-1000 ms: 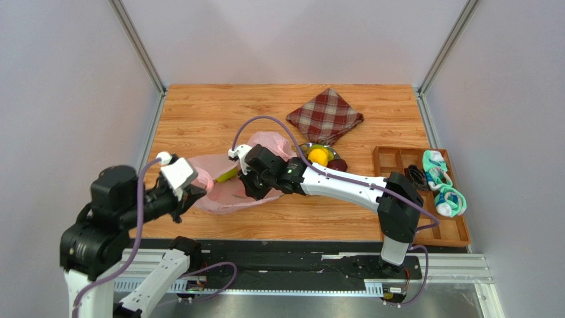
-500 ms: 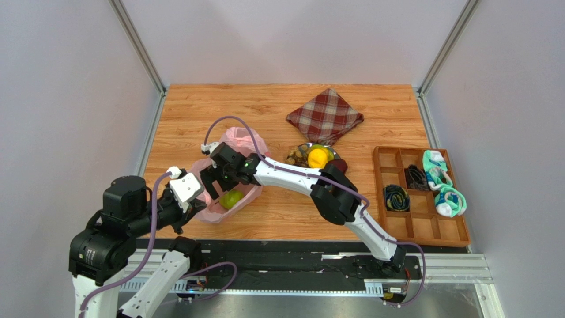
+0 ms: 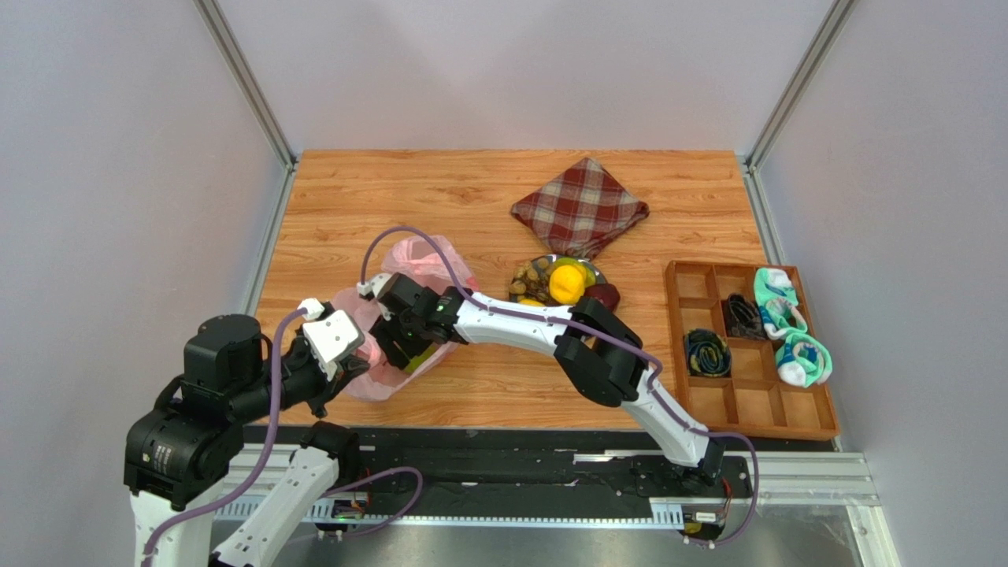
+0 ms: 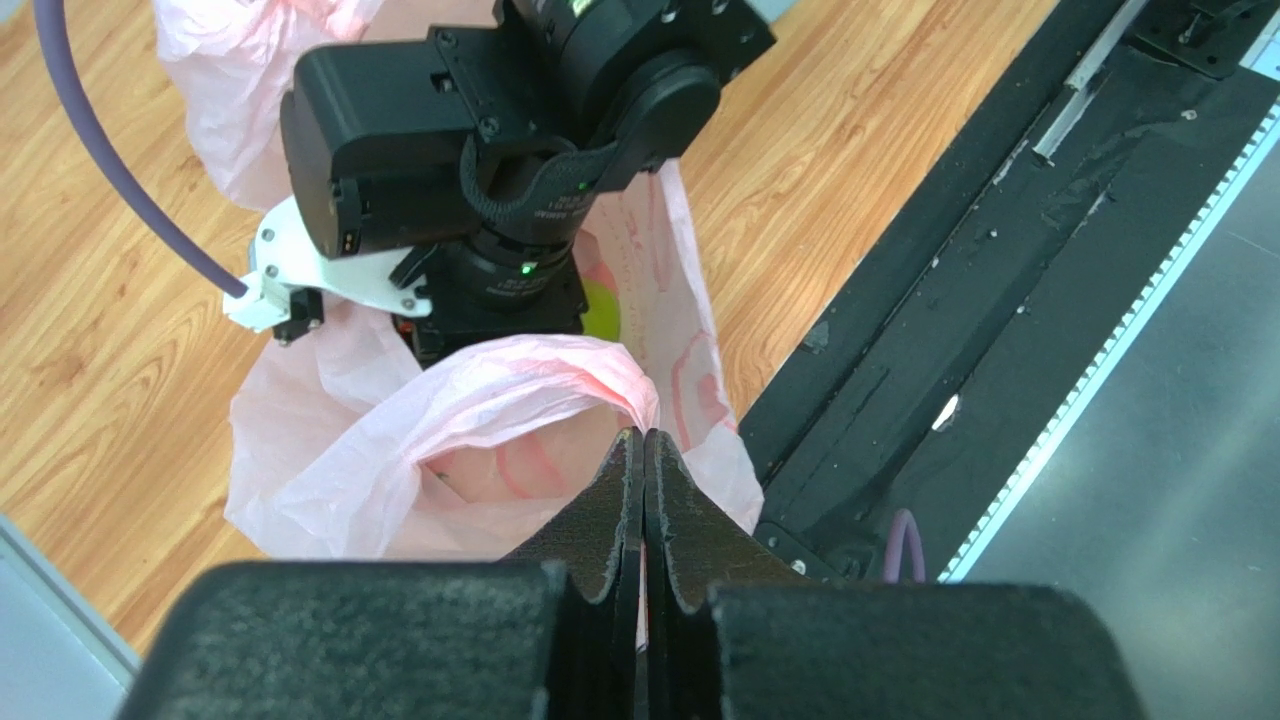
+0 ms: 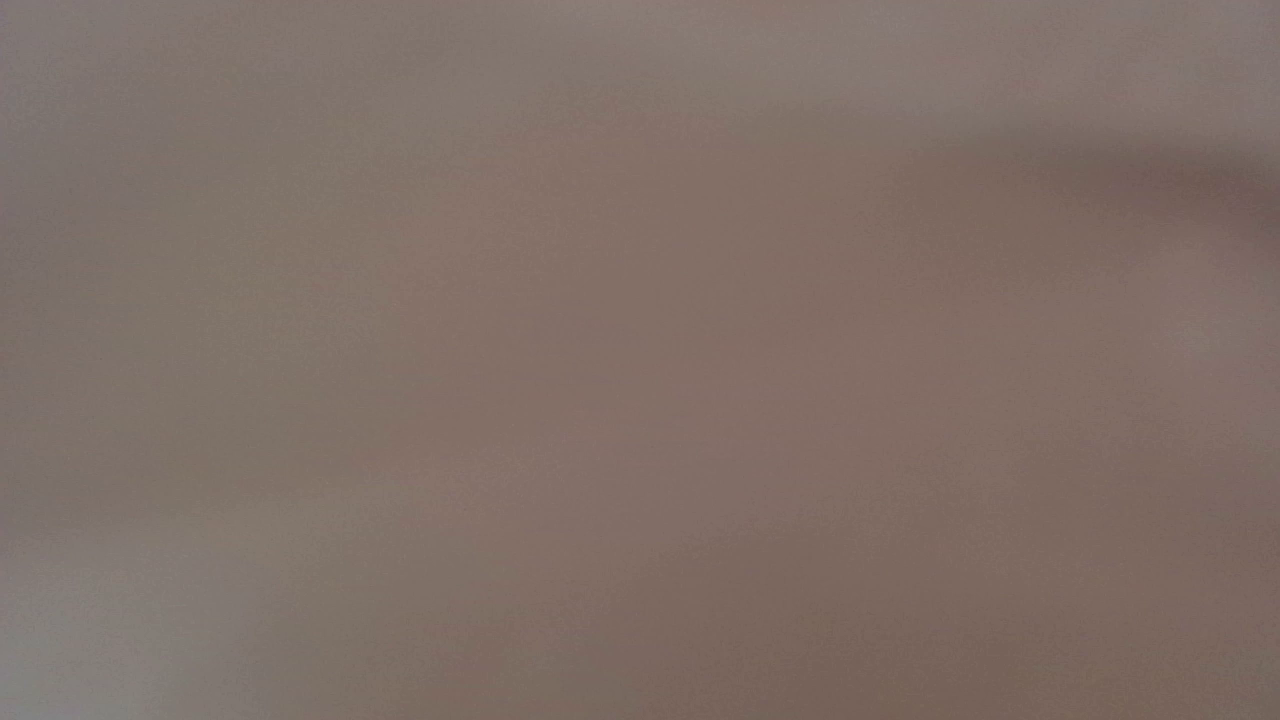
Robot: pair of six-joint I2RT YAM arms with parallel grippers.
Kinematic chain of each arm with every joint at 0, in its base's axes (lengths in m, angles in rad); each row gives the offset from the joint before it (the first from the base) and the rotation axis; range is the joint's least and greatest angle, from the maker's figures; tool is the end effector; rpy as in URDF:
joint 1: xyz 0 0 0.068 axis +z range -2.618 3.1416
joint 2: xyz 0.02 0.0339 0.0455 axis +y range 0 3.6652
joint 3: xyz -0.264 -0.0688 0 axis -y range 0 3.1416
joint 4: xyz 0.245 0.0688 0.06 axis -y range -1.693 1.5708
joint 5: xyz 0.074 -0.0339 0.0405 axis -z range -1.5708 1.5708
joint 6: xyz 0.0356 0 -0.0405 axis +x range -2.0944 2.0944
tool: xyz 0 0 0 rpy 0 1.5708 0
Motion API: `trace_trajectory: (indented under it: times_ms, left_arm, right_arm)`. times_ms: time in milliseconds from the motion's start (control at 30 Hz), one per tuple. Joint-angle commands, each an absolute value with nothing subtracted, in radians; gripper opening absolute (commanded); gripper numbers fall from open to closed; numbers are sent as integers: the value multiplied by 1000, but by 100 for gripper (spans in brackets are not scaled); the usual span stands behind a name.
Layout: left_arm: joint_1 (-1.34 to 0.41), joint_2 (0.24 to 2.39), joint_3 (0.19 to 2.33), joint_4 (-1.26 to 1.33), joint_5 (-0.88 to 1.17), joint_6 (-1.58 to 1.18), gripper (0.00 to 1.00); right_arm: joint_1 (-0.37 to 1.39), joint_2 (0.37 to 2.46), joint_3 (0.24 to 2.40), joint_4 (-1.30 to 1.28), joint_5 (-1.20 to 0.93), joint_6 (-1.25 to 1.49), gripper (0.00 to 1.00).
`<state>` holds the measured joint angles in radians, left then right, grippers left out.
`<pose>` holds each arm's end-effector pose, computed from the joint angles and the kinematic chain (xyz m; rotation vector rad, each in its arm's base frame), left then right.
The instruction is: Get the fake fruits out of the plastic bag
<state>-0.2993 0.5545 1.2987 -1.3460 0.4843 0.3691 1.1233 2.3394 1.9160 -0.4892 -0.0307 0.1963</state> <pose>0.0162 -0.0224 0.4029 0.9536 1.9081 -0.4833 0.2234 0.4680 0.1706 -1.1660 2.3027 0.5716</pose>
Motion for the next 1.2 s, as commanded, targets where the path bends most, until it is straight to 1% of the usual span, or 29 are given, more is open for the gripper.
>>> trace_trajectory:
  times_ms: [0,33,67,167,300,367,500,567,700,800,867,900,933,967,1000,1033,1100,1133,1167]
  left_arm:
    - [-295,532,1272,-1281,494,368,0]
    - [-295,531,1263,-1272,497,359,0]
    - [-295,529,1258,-1258,502,353,0]
    - [-295,529,1246,-1226,514,325,0]
    - [-295,465,1194,-1154,529,285,0]
    - [-295,433,1170,-1125,523,267,0]
    - [-291,445,1151,-1083,480,236,0]
    - [-291,457,1128,-1022,477,216,0]
    - [-291,515,1111,-905,436,173,0]
    - [-291,633,1121,-792,391,186,0]
    - [-291,708,1137,-705,307,180,0]
    - [-291,804,1167,-687,266,169,0]
    - [-291,857,1187,-672,215,152,0]
    - [-290,911,1213,-654,101,141,0]
    - [-285,1014,1276,-650,50,126,0]
    - [-255,1060,1308,-638,14,117,0]
    - [-198,1121,1374,-603,17,62,0]
    - [-134,1126,1394,-574,35,42,0]
    - [-109,1129,1414,-565,52,26,0]
  right_arm:
    - [1104,2255,1871,-491,-153,63,35]
    - [1097,2240,1873,-483,-176,37,29]
    - [1091,2200,1876,-485,-186,20,21]
    - [1057,2087,1887,-494,-320,-24,13]
    - [1026,1959,1879,-514,-493,-90,7]
    - [1014,1915,1872,-531,-524,-123,4]
    - [996,1830,1868,-568,-620,-117,4]
    - [985,1798,1868,-552,-676,-78,4]
    - [937,1712,1913,-570,-677,-72,4]
    - [901,1609,1908,-648,-628,-201,4]
    - [876,1503,1850,-669,-576,-256,4]
    - [844,1465,1759,-675,-557,-297,3]
    - [827,1430,1712,-672,-540,-308,3]
    - [807,1361,1669,-672,-510,-320,3]
    - [781,1336,1619,-675,-483,-346,3]
    - [769,1309,1545,-676,-459,-362,2]
    - [733,1251,1474,-676,-442,-389,2]
    - [729,1238,1415,-675,-437,-431,2]
    - [727,1226,1389,-673,-408,-451,2]
